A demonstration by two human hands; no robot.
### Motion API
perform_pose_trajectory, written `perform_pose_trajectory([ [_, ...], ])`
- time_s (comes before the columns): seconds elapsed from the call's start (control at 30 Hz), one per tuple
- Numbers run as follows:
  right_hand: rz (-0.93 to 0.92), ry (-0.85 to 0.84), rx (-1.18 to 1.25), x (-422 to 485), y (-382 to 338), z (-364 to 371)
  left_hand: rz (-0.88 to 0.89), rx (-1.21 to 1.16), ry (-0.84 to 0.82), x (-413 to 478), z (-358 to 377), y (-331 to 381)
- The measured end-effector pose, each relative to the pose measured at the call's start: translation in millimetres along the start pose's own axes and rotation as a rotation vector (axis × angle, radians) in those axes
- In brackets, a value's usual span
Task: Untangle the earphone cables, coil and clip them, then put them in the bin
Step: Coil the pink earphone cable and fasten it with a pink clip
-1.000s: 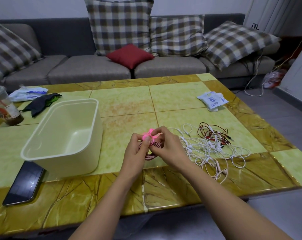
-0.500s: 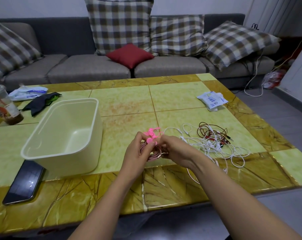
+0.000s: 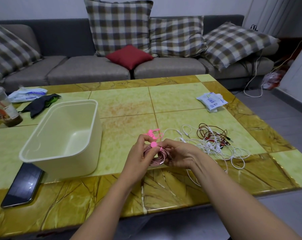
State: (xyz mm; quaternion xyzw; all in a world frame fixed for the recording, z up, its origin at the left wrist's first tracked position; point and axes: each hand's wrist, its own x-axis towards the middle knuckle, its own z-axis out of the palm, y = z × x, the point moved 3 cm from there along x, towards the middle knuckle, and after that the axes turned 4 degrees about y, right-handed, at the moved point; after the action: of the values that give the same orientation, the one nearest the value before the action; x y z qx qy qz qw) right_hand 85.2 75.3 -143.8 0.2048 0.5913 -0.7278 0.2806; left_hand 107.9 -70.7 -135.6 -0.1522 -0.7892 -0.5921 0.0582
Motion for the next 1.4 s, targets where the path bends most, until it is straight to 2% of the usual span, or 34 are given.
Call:
perform_pose_trajectory([
  [0.3,-0.032,0.078,0.005,1.7,-0.8,2.5,0.001,0.044,0.02,2.7,-0.3,-7.4],
  [0.47,-0.129,0.171,-0.001,9.2,-2.9,0.9,-0.011,0.054,0.014,2.1,-2.0,-10.0],
  [0.67,-0.448,0.235,0.027,0.6,-16.9,-5.4,-0.065,-0.06,-0.023,3.3,1.9,-1.1],
  [0.8,-0.738,0.073,-0.077,-11.5,-25.1,-2.5,-0.097,-0.141,0.001,4.6,-3.2,5.3],
  [0.87,-0.789,0.01,-0.109,-15.3,-24.9,-1.6,-0.099,-0.163,0.003,4.5,-7.1,7.2],
  [1.1,-0.766,-0.084,-0.156,-13.3,-20.4,0.0,-0.067,-0.156,-0.039,2.5,-8.8,4.7],
  [1.27,-0.731,-0.064,-0.145,-11.3,-19.2,0.0,-0.037,-0.121,0.045,2.6,-6.8,11.2],
  [1.4,-0.702,-0.051,-0.112,-9.5,-17.6,-0.8,-0.119,-0.219,0.09,1.1,-3.2,11.4],
])
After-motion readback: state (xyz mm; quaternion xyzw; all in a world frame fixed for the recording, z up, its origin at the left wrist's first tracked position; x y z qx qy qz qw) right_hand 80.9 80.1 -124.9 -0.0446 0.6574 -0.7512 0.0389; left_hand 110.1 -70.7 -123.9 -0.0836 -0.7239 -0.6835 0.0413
